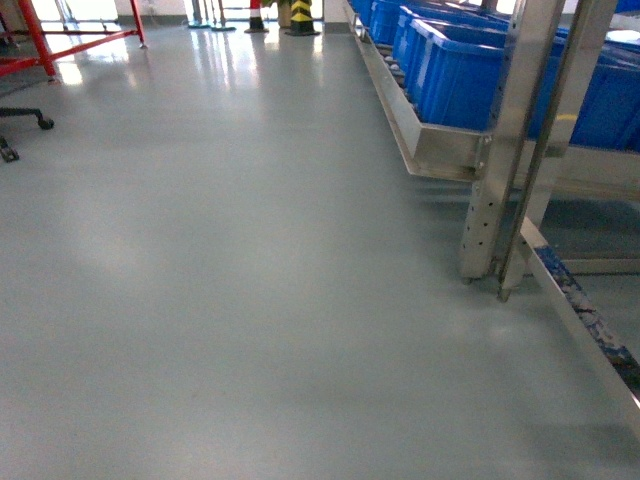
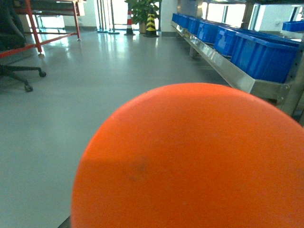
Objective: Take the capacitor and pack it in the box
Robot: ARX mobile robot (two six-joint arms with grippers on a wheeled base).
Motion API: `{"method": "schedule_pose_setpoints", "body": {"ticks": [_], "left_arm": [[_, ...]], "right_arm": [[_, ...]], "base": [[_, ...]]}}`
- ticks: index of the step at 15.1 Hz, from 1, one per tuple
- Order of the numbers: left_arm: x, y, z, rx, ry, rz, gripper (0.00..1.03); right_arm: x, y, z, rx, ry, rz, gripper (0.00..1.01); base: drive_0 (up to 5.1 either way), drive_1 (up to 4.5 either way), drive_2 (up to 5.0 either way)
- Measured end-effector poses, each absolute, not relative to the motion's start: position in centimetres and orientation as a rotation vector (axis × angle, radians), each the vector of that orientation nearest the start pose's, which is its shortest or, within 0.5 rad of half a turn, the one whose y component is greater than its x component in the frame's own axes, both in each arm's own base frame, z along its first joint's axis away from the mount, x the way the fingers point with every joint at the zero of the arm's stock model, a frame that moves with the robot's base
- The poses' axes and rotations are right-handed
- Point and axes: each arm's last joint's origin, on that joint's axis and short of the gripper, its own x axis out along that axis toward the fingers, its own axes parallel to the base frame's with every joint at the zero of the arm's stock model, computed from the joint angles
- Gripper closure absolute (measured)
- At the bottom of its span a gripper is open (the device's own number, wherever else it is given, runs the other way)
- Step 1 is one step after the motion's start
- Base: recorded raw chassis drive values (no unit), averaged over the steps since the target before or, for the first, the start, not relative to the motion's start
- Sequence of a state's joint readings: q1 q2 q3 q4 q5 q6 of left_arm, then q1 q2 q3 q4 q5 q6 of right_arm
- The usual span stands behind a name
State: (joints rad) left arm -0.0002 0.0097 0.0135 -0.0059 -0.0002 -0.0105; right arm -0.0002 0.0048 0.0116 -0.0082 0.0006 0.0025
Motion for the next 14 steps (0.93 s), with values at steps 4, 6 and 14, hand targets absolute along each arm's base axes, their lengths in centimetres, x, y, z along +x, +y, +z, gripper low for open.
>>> {"method": "schedule_pose_setpoints", "body": {"ticks": [4,6,14], "left_arm": [[9.75,0.01,16.71,-0.01,-0.001,0.002,0.59],[9.75,0.0,16.68,-0.01,0.002,0.0,0.59],[9.75,0.0,16.67,-0.01,0.003,0.001,0.59]], "right_arm": [[9.73,0.0,16.69,0.002,-0.005,0.0,0.03],[9.73,0.0,16.71,0.002,-0.007,0.0,0.03],[9.73,0.0,16.67,0.002,-0.003,0.0,0.03]], "base": [[-5.0,2.32,2.3],[-5.0,2.35,2.4],[-4.9,2.43,2.4]]}}
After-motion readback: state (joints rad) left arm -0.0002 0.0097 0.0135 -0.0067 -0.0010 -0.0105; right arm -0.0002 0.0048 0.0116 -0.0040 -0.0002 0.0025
